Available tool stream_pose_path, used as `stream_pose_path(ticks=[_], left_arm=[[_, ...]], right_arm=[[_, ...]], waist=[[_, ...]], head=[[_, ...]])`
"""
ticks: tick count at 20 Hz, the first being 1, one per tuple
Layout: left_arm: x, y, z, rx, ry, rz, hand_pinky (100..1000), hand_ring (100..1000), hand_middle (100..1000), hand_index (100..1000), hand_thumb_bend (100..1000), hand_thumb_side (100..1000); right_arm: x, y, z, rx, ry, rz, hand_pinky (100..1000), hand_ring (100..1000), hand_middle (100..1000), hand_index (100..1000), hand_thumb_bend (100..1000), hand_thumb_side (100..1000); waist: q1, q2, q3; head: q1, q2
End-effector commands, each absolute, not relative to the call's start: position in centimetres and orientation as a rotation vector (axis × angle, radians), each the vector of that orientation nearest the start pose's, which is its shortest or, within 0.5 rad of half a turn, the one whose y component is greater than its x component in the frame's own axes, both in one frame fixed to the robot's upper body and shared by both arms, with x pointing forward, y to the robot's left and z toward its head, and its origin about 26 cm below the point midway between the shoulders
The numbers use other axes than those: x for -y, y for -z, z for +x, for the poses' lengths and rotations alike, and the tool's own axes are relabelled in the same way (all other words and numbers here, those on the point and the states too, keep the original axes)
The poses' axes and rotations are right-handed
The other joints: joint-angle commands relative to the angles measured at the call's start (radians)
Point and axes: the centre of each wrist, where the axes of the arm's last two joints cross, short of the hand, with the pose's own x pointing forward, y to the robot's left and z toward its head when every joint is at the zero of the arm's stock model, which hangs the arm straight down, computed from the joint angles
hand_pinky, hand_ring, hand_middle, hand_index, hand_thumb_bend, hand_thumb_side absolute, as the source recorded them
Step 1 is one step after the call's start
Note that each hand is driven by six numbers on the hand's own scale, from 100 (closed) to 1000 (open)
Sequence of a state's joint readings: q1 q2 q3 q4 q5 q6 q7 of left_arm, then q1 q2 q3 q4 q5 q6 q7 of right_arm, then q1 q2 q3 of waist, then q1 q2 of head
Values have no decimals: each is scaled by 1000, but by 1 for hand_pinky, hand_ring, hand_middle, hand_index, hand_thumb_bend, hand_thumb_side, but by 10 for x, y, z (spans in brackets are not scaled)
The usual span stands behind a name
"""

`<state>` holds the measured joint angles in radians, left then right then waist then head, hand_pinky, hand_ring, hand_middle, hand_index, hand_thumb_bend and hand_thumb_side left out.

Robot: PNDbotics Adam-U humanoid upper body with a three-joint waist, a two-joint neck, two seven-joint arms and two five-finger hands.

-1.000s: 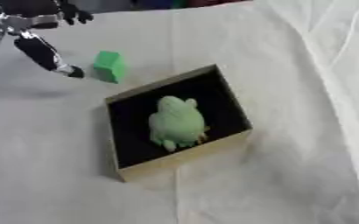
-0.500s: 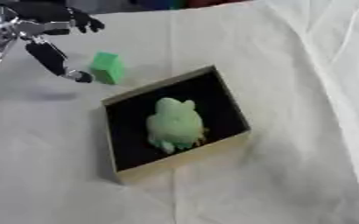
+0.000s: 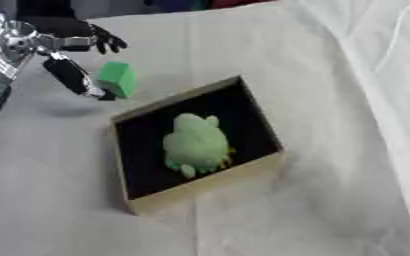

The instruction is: Pick up objects on the table and place them in the box.

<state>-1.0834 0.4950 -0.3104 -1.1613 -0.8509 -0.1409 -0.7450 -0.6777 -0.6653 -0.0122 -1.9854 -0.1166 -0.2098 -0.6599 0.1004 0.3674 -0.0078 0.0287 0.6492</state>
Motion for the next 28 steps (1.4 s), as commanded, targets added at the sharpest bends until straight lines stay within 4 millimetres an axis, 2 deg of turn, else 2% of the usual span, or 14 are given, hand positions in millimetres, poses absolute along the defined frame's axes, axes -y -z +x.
stream_pose_path(ticks=[1, 5, 8, 13, 15, 18, 22, 28], left_arm=[[-218, -307, 459, 1286, 1831, 926, 878, 826, 836, 973, 497, 440], [-219, -303, 462, 1268, 1827, 941, 871, 819, 823, 960, 451, 425], [-218, -301, 463, 1271, 1831, 939, 853, 794, 769, 920, 403, 410], [-215, -303, 462, 1285, 1831, 949, 795, 673, 622, 801, 300, 386], [-214, -305, 460, 1299, 1818, 973, 786, 659, 609, 789, 274, 377], [-213, -306, 459, 1322, 1794, 1007, 717, 580, 537, 720, 150, 326], [-212, -307, 458, 1342, 1780, 1067, 671, 512, 474, 657, 117, 260], [-210, -313, 455, 1397, 1764, 1081, 617, 450, 425, 600, 108, 178]], right_arm=[[271, -352, 295, -3253, -236, 392, 834, 858, 811, 973, 258, 1000], [271, -351, 296, -3256, -243, 392, 834, 857, 809, 973, 259, 1000], [272, -351, 296, -3255, -251, 397, 834, 857, 809, 973, 261, 1000], [272, -349, 296, -3255, -261, 400, 834, 857, 809, 974, 264, 1000], [273, -349, 296, -3257, -263, 402, 834, 857, 809, 975, 264, 1000], [273, -348, 296, -3260, -264, 407, 834, 857, 808, 975, 269, 1000], [274, -347, 296, -3260, -268, 416, 834, 857, 809, 975, 271, 1000], [274, -347, 296, -3256, -277, 421, 834, 857, 808, 975, 269, 1000]], waist=[[-3, -18, -3], [-3, -15, -5], [-4, -14, -5], [-6, -15, -4], [-6, -16, -3], [-7, -17, -3], [-7, -19, -3], [-7, -25, 0]], head=[[5, -10], [6, -12], [6, -11], [7, -9], [8, -9], [7, -9], [5, -8], [1, -4]])
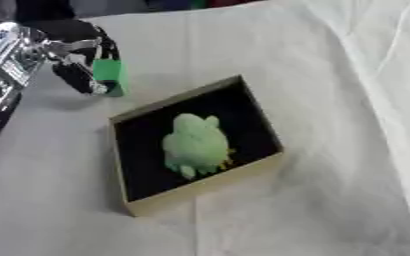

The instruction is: Pick up objects on the table and place them in the box.

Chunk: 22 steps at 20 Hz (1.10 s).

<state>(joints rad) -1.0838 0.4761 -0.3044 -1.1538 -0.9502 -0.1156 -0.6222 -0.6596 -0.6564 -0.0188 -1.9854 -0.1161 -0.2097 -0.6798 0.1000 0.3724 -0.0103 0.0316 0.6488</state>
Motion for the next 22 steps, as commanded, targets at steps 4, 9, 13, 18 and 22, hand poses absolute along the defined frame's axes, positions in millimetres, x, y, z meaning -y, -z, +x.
stream_pose_path(ticks=[4, 9, 13, 18, 22], left_arm=[[-206, -325, 446, 1467, 1749, 1090, 593, 424, 417, 588, 100, 178], [-194, -351, 419, 1576, 1776, 1108, 599, 427, 422, 595, 100, 185], [-181, -365, 391, 1643, 1840, 1102, 601, 429, 425, 599, 100, 190], [-165, -373, 353, 1761, 1934, 1017, 606, 428, 426, 600, 100, 203], [-155, -377, 321, 1865, 1983, 929, 605, 424, 424, 596, 100, 207]], right_arm=[[275, -346, 296, -3253, -284, 428, 834, 857, 808, 975, 271, 1000], [277, -346, 296, -3251, -287, 439, 834, 857, 809, 976, 275, 1000], [277, -346, 296, -3250, -287, 442, 834, 857, 808, 976, 276, 1000], [277, -346, 296, -3250, -286, 441, 834, 858, 808, 976, 276, 1000], [276, -346, 296, -3250, -285, 441, 834, 857, 808, 976, 276, 1000]], waist=[[-7, -34, 4], [-4, -45, 12], [-3, -55, 20], [-3, -63, 28], [-4, -65, 32]], head=[[-6, -1], [-15, 9], [-25, 18], [-36, 26], [-41, 27]])
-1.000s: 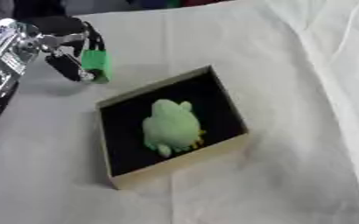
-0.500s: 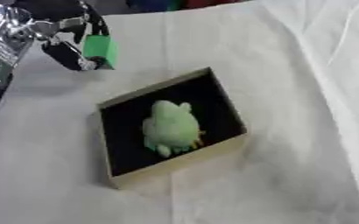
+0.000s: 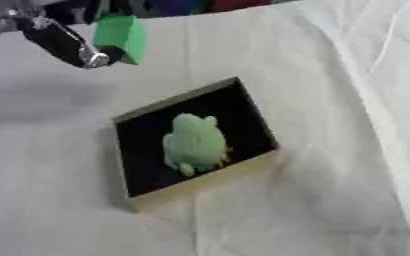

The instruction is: Pick up objects on the table and place them in the box.

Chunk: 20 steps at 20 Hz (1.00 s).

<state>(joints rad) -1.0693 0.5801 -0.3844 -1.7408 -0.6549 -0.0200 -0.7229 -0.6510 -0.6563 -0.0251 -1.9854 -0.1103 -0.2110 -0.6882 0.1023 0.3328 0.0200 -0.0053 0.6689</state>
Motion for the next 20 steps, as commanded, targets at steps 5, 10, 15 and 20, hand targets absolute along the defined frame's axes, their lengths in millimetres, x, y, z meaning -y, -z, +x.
stream_pose_path(ticks=[5, 10, 15, 20], left_arm=[[-147, -374, 285, -2195, -2315, -989, 609, 430, 429, 604, 100, 217], [-144, -361, 282, -2161, -2343, -992, 616, 438, 437, 615, 100, 216], [-139, -344, 285, -2107, -2383, -1007, 617, 443, 440, 621, 100, 220], [-133, -329, 286, -2073, -2423, -1016, 618, 446, 442, 624, 100, 220]], right_arm=[[276, -346, 296, -3250, -285, 443, 834, 857, 808, 976, 276, 1000], [277, -346, 296, -3246, -292, 449, 834, 857, 808, 976, 275, 1000], [277, -346, 296, -3244, -297, 449, 834, 858, 807, 976, 275, 1000], [277, -346, 296, -3244, -302, 450, 834, 858, 806, 976, 275, 1000]], waist=[[-9, -22, 6], [-11, -17, 12], [-14, -9, 18], [-18, -1, 17]], head=[[-6, 11], [-5, 12], [-7, 4], [-6, 0]])
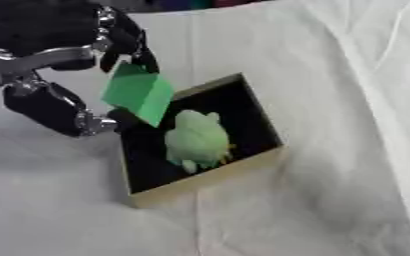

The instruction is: Pick up objects on the table and place them in the box.

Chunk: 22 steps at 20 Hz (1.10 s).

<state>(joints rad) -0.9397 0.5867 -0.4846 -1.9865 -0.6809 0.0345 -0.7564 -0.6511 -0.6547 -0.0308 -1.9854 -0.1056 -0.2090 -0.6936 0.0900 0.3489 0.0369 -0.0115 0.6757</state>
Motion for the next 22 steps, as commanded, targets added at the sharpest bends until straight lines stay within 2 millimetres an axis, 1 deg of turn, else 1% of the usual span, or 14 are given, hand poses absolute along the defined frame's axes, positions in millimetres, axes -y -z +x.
stream_pose_path(ticks=[1, 8, 12, 13, 15, 16, 18, 21, 22], left_arm=[[-132, -327, 286, -2067, -2429, -1016, 618, 446, 443, 625, 104, 221], [-122, -317, 288, -2034, -2447, -998, 620, 450, 447, 630, 127, 226], [-114, -311, 295, -1998, -2437, -1024, 633, 461, 458, 645, 165, 238], [-112, -309, 297, -1987, -2435, -1036, 645, 466, 466, 656, 187, 251], [-109, -303, 304, -1956, -2455, -1048, 684, 503, 495, 699, 245, 292], [-108, -300, 307, -1936, -2471, -1052, 705, 533, 525, 730, 277, 318], [-108, -295, 311, -1888, -2504, -1060, 760, 619, 601, 803, 369, 389], [-108, -292, 315, -1807, -2548, -1089, 840, 744, 722, 901, 472, 481], [-108, -292, 316, -1784, -2556, -1106, 857, 773, 752, 923, 531, 522]], right_arm=[[277, -346, 296, -3243, -303, 451, 834, 858, 806, 976, 276, 1000], [277, -345, 297, -3245, -309, 452, 834, 858, 805, 975, 275, 1000], [276, -344, 297, -3247, -312, 450, 834, 857, 805, 975, 276, 1000], [276, -344, 297, -3247, -313, 449, 834, 857, 805, 975, 275, 1000], [276, -344, 297, -3246, -316, 449, 833, 857, 804, 974, 276, 1000], [276, -344, 297, -3246, -318, 449, 833, 857, 804, 974, 276, 1000], [276, -344, 297, -3246, -318, 451, 833, 856, 804, 974, 276, 1000], [276, -344, 297, -3245, -321, 452, 833, 856, 804, 974, 278, 1000], [276, -344, 297, -3246, -321, 451, 833, 856, 804, 974, 277, 1000]], waist=[[-6, -16, 0], [-7, -12, -1], [-9, -11, -3], [-9, -11, -4], [-9, -11, -5], [-9, -11, -6], [-8, -11, -6], [-8, -12, -6], [-8, -12, -6]], head=[[0, -6], [1, -6], [4, -10], [5, -11], [7, -12], [7, -12], [5, -11], [3, -12], [3, -12]])
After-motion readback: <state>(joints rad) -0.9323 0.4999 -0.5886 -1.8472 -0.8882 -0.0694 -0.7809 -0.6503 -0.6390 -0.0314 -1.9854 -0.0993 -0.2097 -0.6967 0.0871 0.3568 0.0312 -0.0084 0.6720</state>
